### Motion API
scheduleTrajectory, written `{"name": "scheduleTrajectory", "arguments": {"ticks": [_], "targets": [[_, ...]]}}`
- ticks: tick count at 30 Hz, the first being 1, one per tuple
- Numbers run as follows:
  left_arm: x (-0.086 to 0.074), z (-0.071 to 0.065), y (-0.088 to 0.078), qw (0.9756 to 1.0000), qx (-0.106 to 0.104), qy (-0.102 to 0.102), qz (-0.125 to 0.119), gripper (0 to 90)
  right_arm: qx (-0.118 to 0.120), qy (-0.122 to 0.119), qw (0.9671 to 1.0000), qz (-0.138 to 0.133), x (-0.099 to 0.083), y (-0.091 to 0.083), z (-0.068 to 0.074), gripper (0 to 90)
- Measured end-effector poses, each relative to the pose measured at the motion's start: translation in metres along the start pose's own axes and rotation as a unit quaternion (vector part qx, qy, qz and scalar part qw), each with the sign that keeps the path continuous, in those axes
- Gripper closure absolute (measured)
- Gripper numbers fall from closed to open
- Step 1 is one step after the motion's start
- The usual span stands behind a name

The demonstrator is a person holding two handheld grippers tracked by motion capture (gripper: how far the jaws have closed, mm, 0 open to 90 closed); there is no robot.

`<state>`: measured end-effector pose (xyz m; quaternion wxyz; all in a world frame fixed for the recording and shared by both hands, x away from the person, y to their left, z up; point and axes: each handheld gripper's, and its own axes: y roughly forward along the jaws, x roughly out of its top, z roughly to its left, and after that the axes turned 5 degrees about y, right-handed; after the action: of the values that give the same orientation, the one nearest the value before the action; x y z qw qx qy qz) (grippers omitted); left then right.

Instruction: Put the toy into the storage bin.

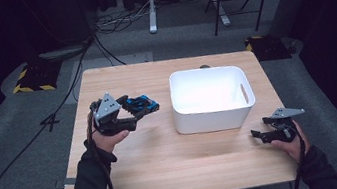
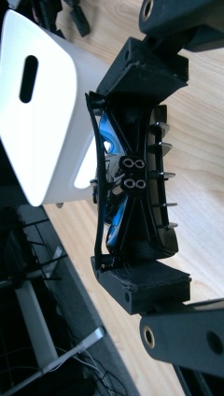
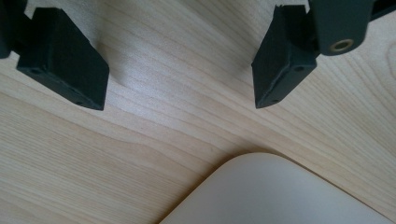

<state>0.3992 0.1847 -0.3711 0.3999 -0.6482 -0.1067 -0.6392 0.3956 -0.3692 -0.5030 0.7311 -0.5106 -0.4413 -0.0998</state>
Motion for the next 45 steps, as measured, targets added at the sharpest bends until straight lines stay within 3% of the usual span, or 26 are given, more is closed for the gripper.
{"name": "scheduleTrajectory", "arguments": {"ticks": [18, 40, 45], "targets": [[0.036, 0.004, 0.001, 0.9993, -0.01, 0.009, -0.035, 24.6, 0.0, -0.002, 1.0, 0.0, 0.0, 0.0, 0.0, 18.9], [0.08, 0.002, 0.005, 0.9972, -0.035, 0.047, -0.045, 24.6, 0.0, -0.003, 1.0, 0.002, 0.0, 0.0, 0.0, 18.9], [0.086, 0.001, 0.008, 0.9967, -0.039, 0.045, -0.055, 24.6, 0.0, -0.002, 1.0, 0.001, 0.0, 0.0, 0.0, 18.9]]}}
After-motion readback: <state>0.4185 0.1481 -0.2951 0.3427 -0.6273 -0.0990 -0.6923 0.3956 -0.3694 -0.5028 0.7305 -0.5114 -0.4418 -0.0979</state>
